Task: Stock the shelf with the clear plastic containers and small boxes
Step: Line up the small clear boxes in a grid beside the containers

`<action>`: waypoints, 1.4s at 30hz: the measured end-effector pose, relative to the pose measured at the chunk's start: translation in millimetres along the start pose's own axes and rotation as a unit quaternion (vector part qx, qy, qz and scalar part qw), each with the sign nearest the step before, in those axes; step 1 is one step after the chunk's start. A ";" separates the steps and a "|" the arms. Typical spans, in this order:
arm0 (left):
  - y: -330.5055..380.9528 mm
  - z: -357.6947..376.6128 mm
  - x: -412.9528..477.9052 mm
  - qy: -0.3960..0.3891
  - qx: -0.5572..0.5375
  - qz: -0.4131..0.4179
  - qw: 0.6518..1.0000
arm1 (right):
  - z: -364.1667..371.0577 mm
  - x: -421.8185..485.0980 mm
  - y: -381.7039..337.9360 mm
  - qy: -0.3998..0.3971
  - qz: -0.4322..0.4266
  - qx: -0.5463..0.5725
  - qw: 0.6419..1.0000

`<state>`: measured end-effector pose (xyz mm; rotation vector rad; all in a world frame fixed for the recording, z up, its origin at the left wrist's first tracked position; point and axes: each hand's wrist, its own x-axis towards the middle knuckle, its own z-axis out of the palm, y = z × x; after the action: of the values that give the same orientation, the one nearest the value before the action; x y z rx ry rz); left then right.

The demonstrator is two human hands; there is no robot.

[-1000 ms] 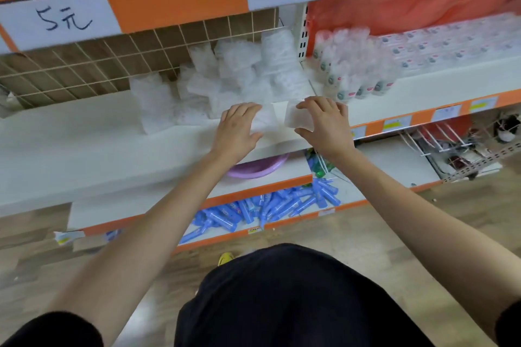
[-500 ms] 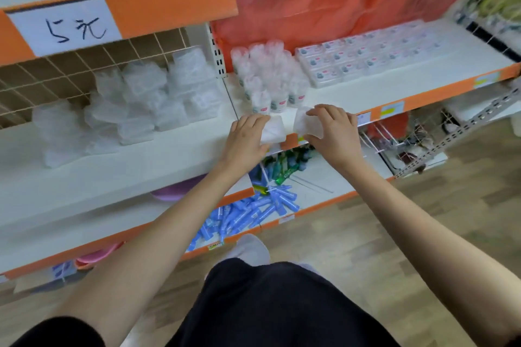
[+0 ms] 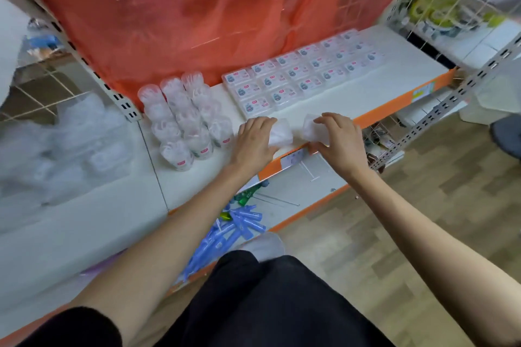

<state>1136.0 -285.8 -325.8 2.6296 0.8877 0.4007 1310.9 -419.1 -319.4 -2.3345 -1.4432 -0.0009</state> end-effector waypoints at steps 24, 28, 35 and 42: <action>67.0 57.6 77.6 0.008 -0.059 -0.265 0.962 | 17.9 132.2 133.1 -0.145 -0.071 0.096 0.982; 71.4 60.1 74.7 0.028 -0.057 -0.306 0.950 | 17.6 126.8 132.8 -0.111 -0.080 0.126 0.983; 75.2 50.3 70.6 0.099 -0.078 -0.319 0.939 | 4.1 121.1 69.6 -0.145 0.021 0.376 0.915; 79.3 48.7 53.2 0.116 -0.115 -0.310 0.937 | 27.8 106.0 32.1 -0.319 0.166 0.444 0.821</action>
<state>1236.6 -322.8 -330.0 1.9752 1.5677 0.5997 1382.5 -331.3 -333.9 -1.7532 -0.8923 1.3545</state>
